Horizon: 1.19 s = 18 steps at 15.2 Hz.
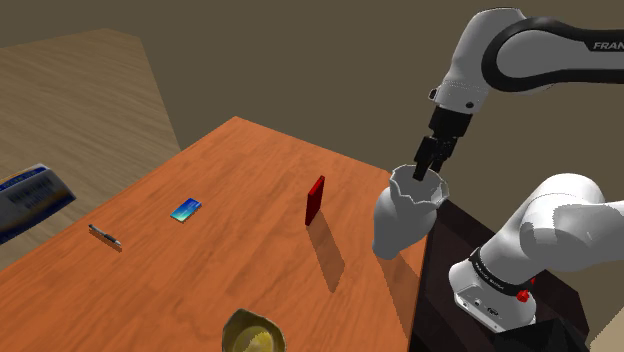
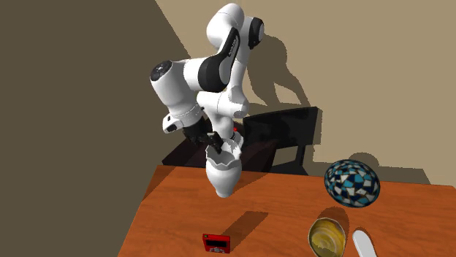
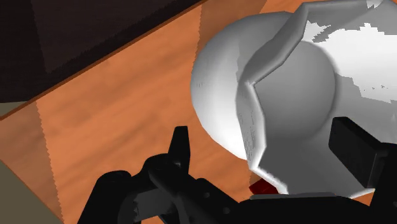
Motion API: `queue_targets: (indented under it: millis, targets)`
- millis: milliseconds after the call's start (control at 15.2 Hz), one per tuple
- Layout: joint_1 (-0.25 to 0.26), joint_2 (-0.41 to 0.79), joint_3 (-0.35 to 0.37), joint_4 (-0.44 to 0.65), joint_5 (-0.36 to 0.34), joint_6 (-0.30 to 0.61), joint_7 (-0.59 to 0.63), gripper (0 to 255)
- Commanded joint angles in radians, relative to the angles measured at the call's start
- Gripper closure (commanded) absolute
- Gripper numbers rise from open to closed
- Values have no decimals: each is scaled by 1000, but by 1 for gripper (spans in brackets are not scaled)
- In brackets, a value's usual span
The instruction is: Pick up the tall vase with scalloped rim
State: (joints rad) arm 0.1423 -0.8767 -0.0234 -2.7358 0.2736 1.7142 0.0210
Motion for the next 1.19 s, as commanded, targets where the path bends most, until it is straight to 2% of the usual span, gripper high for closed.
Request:
queue_targets:
  millis: [0,66,132,726,1122]
  targets:
    - [0,6,0,-19,1,24,-7,0]
    - [0,6,0,-19,1,24,-7,0]
    - [0,7,0,-20,2,26,-7,255]
    - [0,6,0,-19,1,24,-7,255]
    - [0,-2,-4,56,-5,-56,14,255]
